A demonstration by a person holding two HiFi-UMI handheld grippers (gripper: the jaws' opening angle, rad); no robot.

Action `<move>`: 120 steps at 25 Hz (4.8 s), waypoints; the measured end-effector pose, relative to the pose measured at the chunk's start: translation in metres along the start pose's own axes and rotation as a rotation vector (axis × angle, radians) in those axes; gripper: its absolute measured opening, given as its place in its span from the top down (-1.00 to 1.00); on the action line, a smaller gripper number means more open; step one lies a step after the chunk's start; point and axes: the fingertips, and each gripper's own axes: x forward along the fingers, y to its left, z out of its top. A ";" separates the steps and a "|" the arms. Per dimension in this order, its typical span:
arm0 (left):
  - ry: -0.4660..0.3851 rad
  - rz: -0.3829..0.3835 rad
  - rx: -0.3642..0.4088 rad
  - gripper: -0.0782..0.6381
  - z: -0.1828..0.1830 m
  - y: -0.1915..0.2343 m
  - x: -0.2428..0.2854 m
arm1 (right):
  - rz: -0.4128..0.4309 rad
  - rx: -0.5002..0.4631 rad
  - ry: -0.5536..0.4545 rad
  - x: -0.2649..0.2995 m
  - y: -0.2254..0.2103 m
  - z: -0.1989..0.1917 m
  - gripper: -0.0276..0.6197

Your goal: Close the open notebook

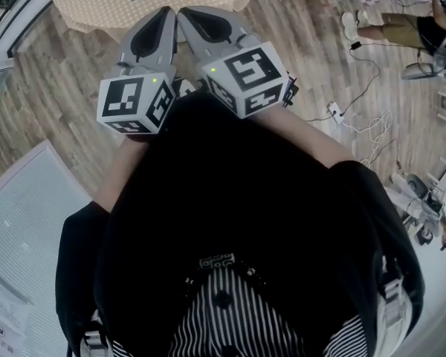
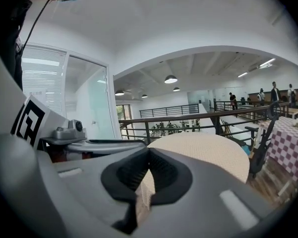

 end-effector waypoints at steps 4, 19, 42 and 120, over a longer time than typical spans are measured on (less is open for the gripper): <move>-0.009 0.017 -0.003 0.82 0.009 0.030 -0.017 | 0.031 -0.021 0.011 0.024 0.025 0.009 0.91; -0.088 0.189 -0.043 0.82 0.027 0.103 -0.072 | 0.213 -0.096 0.026 0.083 0.094 0.023 0.91; -0.051 0.191 -0.051 0.82 0.045 0.176 0.053 | 0.232 -0.030 0.046 0.189 -0.005 0.050 0.91; 0.430 -0.161 -0.265 0.79 -0.036 0.285 0.425 | -0.003 0.337 0.308 0.399 -0.335 -0.021 0.91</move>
